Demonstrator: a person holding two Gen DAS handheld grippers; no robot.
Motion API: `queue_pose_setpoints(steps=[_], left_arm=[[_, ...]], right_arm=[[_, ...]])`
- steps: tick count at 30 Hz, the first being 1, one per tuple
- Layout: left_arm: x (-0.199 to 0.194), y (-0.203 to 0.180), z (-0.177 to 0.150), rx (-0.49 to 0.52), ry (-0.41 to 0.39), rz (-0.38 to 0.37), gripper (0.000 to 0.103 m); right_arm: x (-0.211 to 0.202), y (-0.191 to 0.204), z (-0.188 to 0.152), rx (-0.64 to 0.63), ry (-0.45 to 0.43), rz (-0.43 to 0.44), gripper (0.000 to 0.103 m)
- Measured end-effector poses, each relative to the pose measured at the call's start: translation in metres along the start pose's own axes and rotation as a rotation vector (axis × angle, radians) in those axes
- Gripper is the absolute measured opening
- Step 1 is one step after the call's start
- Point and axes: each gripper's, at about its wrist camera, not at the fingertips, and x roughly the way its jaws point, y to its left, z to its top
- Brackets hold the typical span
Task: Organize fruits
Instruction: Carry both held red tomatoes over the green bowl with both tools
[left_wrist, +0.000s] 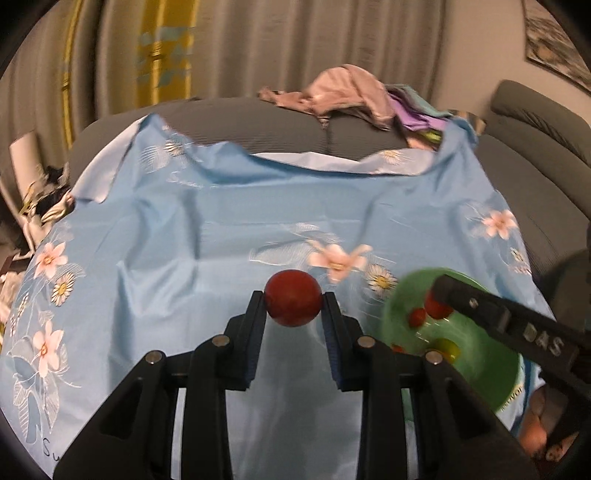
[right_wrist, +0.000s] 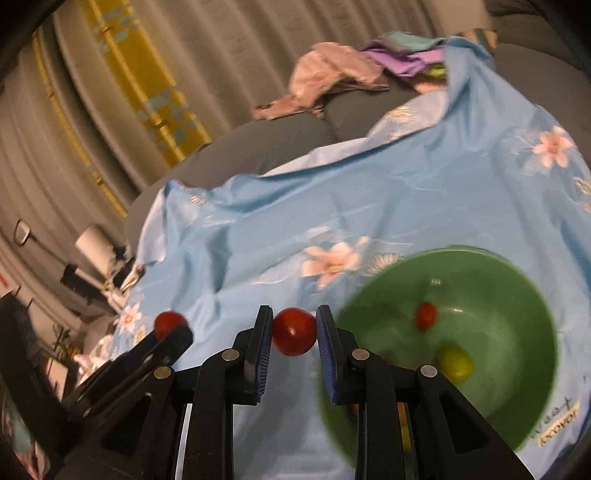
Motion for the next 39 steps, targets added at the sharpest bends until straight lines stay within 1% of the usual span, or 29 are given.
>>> queue_pose_setpoints(steps=[8, 13, 20, 33, 39], left_arm=[[0.012, -0.041, -0.009, 0.076, 0.047, -0.070, 0.031], [0.018, -0.058, -0.016, 0.100, 0.082, -0.113, 0.030], [0.027, -0.078, -0.025, 0.138, 0.124, -0.176, 0.031], [0.040, -0.092, -0.033, 0.156, 0.186, -0.240, 0.031], [0.046, -0.095, -0.037, 0.156, 0.215, -0.258, 0.031]], right_arm=[[-0.012, -0.045, 0.002, 0.094, -0.014, -0.066, 0.026], [-0.012, -0.062, 0.002, 0.132, 0.003, -0.101, 0.026], [-0.007, -0.071, 0.001, 0.140, 0.027, -0.127, 0.026], [0.008, -0.081, -0.003, 0.141, 0.084, -0.180, 0.026], [0.013, -0.086, -0.004, 0.146, 0.104, -0.205, 0.026]])
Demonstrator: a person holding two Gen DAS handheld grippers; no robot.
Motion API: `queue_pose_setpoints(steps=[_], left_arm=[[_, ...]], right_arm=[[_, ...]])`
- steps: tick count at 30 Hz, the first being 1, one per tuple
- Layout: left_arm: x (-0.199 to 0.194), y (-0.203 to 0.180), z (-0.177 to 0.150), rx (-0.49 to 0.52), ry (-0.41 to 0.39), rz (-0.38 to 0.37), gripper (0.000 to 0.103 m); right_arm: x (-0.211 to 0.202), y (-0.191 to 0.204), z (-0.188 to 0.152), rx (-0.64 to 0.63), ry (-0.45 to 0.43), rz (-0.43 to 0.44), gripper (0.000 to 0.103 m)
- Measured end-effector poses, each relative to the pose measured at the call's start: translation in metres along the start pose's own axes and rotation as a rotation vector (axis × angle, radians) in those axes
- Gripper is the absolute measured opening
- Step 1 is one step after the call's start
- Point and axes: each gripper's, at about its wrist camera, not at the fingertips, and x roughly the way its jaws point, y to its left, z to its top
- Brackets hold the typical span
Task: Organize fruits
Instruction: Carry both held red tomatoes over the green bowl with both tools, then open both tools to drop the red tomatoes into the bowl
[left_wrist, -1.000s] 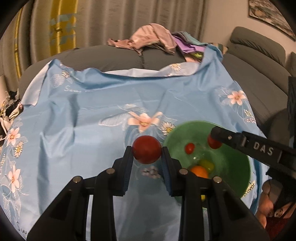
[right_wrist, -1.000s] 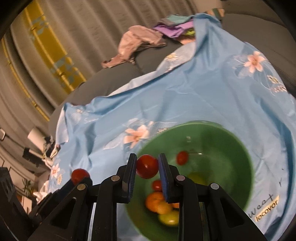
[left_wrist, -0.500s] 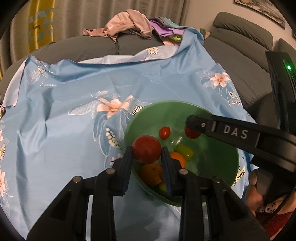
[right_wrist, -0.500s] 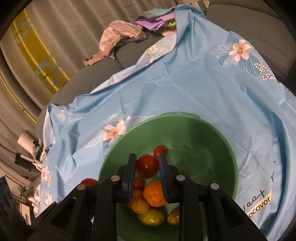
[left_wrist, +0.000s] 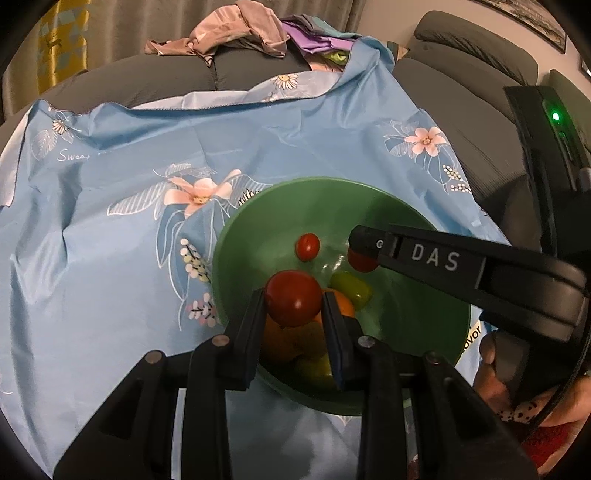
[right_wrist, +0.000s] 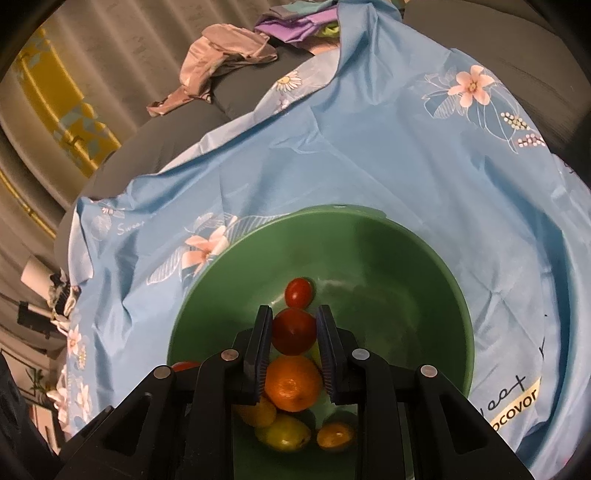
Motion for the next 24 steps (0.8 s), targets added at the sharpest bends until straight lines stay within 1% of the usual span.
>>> queue_pose_setpoints(steps=[19, 24], left_arm=[[0.0081, -0.0012, -0.0019, -0.006, 0.029, -0.011, 0.031], [0.0050, -0.0038, -0.0017, 0.018, 0.024, 0.002, 0.032]], right_arm=[[0.0068, -0.0018, 0.0005, -0.006, 0.023, -0.054, 0.026], [0.0045, -0.0024, 0.0008, 0.001, 0.017, -0.057, 0.027]])
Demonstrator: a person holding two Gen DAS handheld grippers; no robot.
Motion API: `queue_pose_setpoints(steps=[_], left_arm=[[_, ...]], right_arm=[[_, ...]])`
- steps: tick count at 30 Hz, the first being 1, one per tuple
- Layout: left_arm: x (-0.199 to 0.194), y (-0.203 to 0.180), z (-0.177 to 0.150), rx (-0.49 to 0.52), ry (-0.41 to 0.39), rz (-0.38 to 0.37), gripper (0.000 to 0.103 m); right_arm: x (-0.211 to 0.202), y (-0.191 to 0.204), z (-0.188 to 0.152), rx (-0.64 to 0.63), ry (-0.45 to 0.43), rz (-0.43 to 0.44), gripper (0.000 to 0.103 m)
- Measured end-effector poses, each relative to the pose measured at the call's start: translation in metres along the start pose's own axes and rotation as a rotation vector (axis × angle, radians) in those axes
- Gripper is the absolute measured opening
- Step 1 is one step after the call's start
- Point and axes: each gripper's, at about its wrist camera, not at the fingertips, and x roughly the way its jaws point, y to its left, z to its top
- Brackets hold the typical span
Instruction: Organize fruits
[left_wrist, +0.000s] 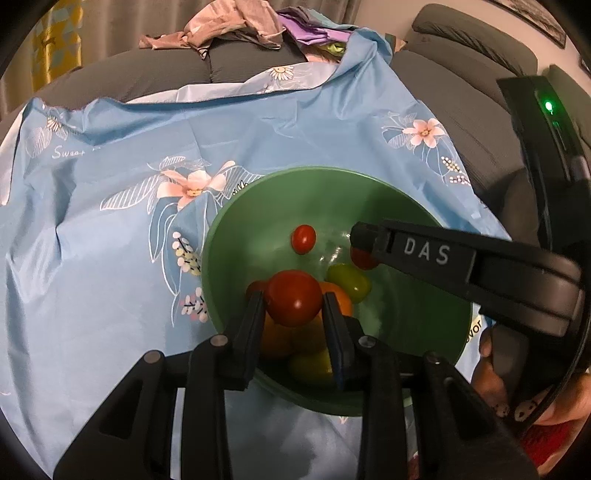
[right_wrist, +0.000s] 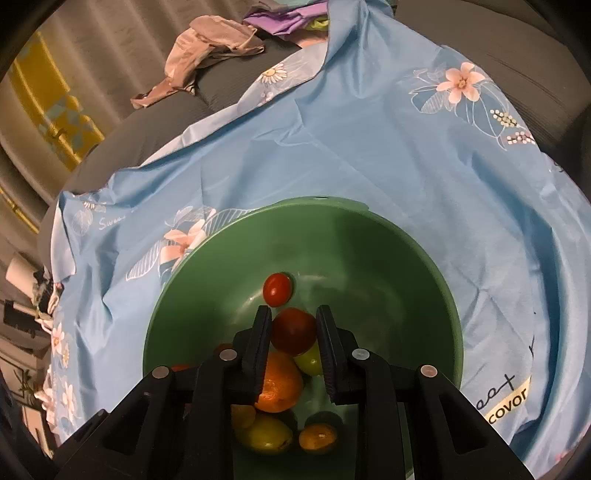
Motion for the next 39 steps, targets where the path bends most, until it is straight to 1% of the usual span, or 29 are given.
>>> queue_pose_setpoints(steps=[1, 2, 3, 5, 7, 9, 11, 14, 17, 21, 24, 26, 34, 39], left_arm=[[-0.002, -0.001, 0.000, 0.009, -0.004, 0.007, 0.032], [-0.004, -0.001, 0.000, 0.014, -0.013, 0.011, 0.038], [-0.008, -0.002, 0.000, 0.021, -0.029, 0.020, 0.046], [-0.016, -0.003, 0.001, 0.031, -0.052, 0.032, 0.053], [-0.023, -0.003, 0.003, 0.033, -0.073, 0.029, 0.060], [-0.034, -0.003, 0.004, 0.034, -0.101, 0.028, 0.070], [-0.043, -0.002, 0.005, 0.032, -0.124, 0.039, 0.073], [-0.052, -0.001, 0.007, 0.027, -0.143, 0.057, 0.075], [-0.059, 0.000, 0.008, 0.016, -0.161, 0.071, 0.085], [-0.062, 0.001, 0.009, 0.010, -0.168, 0.079, 0.086], [-0.058, 0.000, 0.008, 0.007, -0.153, 0.112, 0.086], [-0.055, 0.000, 0.008, 0.005, -0.138, 0.119, 0.086], [-0.053, 0.003, 0.008, -0.014, -0.121, 0.074, 0.086], [-0.055, 0.002, 0.007, -0.013, -0.125, 0.077, 0.086]], right_arm=[[-0.001, 0.000, 0.000, -0.001, -0.002, 0.006, 0.028], [-0.003, 0.000, 0.000, -0.003, -0.006, 0.007, 0.034], [-0.005, 0.001, 0.000, -0.006, -0.011, 0.005, 0.042], [-0.010, 0.000, 0.000, -0.005, -0.028, 0.006, 0.046], [-0.017, -0.001, 0.001, 0.001, -0.048, 0.013, 0.047], [-0.023, -0.001, 0.002, 0.004, -0.070, 0.014, 0.052], [-0.031, -0.001, 0.002, 0.007, -0.097, 0.009, 0.055], [-0.041, 0.000, 0.001, 0.004, -0.127, 0.000, 0.056], [-0.050, 0.000, 0.002, 0.004, -0.154, 0.008, 0.057], [-0.058, 0.000, 0.002, 0.003, -0.178, 0.011, 0.057], [-0.059, 0.000, 0.001, 0.002, -0.183, 0.001, 0.057], [-0.059, -0.001, 0.002, 0.003, -0.181, -0.003, 0.057], [-0.055, 0.001, 0.001, -0.002, -0.166, -0.013, 0.057], [-0.054, 0.002, -0.001, -0.006, -0.164, -0.014, 0.057]])
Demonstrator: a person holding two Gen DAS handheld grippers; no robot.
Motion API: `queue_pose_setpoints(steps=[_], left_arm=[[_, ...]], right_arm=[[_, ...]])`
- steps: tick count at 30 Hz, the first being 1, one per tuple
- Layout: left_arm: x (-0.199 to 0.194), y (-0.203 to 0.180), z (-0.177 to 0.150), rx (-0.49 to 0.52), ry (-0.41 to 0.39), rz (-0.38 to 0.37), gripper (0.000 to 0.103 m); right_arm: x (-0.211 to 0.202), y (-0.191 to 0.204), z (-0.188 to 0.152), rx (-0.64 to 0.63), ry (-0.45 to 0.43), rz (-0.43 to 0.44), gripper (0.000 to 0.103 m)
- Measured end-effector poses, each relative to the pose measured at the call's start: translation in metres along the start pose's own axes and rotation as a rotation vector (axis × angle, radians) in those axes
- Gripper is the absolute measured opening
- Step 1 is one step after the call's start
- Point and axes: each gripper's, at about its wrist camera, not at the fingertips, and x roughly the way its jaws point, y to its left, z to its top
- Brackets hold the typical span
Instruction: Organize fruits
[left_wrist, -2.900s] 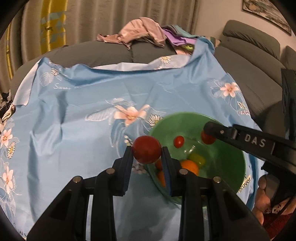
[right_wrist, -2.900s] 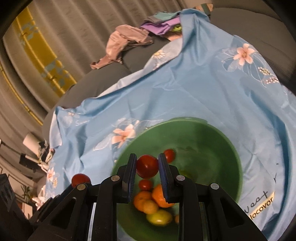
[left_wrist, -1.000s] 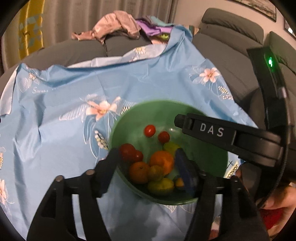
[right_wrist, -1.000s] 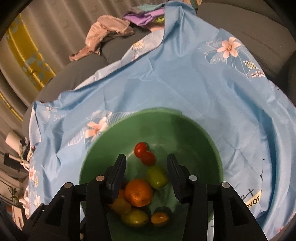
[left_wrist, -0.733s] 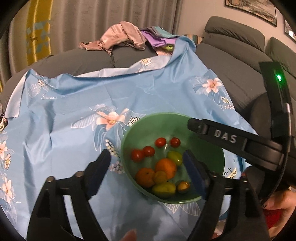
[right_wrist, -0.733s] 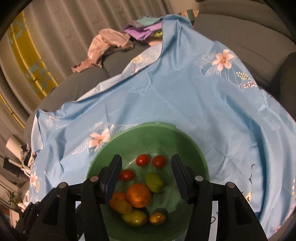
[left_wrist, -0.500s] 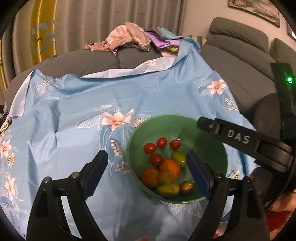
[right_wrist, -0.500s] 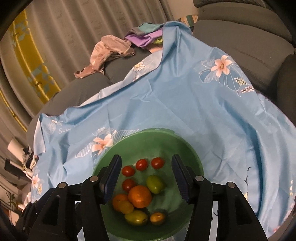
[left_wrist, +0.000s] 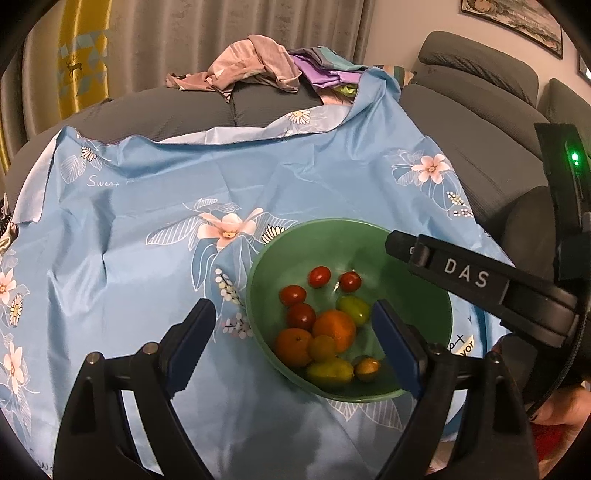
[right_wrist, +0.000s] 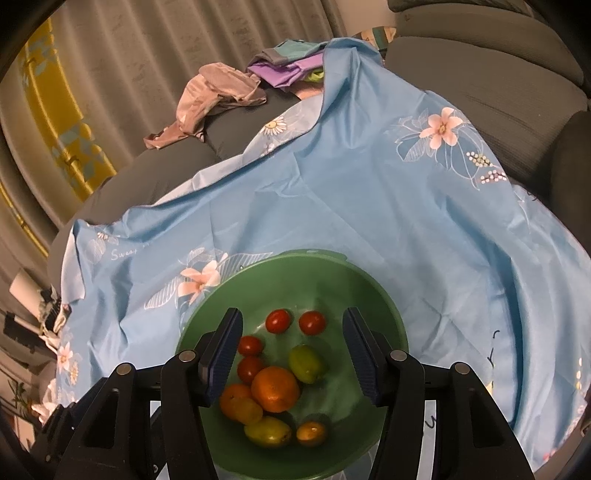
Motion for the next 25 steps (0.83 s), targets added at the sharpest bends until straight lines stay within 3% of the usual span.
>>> queue_pose_setpoints(steps=[25], left_arm=[[-0.004, 0.018, 0.002, -0.036, -0.002, 0.026, 0.086]], right_arm=[[-0.005, 0.008, 0.000, -0.048, -0.007, 0.001, 0.057]])
